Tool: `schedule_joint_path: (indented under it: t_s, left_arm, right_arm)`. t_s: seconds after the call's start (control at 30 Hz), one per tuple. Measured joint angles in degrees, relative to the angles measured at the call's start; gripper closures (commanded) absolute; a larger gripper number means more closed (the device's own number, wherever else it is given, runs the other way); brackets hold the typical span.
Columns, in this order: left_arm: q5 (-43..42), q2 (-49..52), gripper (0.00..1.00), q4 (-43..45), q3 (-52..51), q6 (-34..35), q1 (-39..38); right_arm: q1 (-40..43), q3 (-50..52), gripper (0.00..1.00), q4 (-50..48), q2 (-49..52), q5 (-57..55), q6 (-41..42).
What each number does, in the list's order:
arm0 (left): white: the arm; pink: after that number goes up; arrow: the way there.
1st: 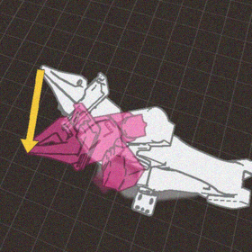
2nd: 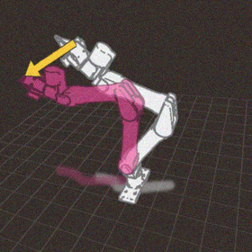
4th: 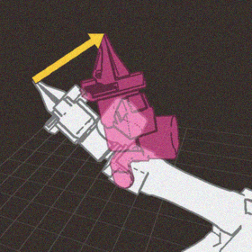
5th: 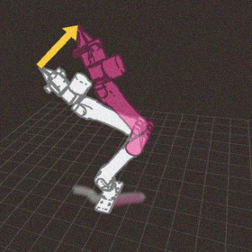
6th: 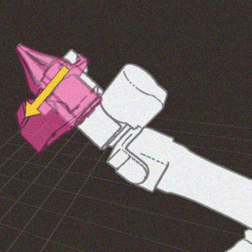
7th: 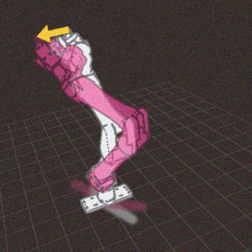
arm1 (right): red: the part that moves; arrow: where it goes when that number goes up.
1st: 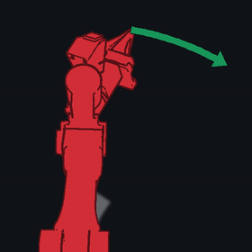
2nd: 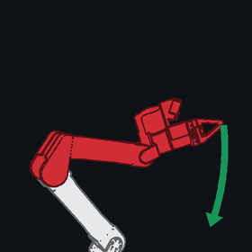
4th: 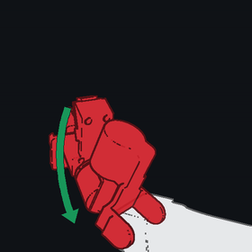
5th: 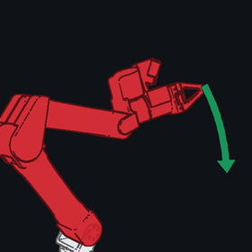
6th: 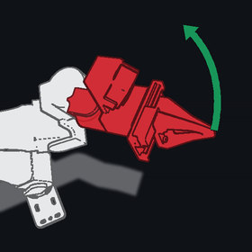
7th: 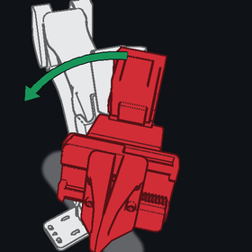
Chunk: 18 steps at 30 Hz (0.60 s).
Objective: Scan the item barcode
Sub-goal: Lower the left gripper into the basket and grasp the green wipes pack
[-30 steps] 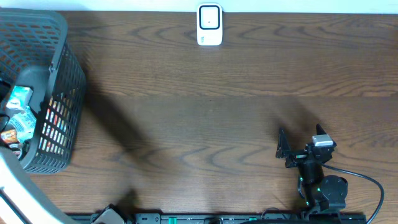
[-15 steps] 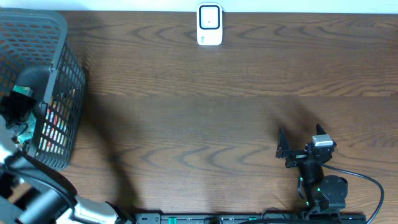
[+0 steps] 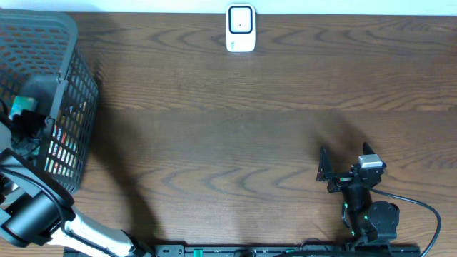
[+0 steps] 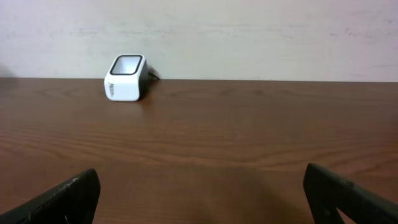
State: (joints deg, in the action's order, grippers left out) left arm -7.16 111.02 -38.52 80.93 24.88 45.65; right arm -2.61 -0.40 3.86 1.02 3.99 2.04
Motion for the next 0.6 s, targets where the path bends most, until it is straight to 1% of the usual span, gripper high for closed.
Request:
schedule_joint_path:
  t_s: [0.37,0.4,0.53,0.6]
  left_arm:
    - [0.02,1.16,0.02,4.63,0.0,0.66,0.0]
    - [0.02,2.16,0.04,5.4,0.0,0.66,0.0]
    - [0.59,3.74,0.26,7.52,0.04,0.61,0.0]
    - [0.76,4.09,0.51,9.03,0.04,0.46,0.0]
  right_arm:
    - [0.0,0.0,0.01,0.0,0.0,0.0,0.02]
    - [0.0,0.0,0.01,0.0,0.0,0.0,0.0]
    - [0.0,0.0,0.01,0.0,0.0,0.0,0.0]
    - [0.0,0.0,0.01,0.0,0.0,0.0,0.0]
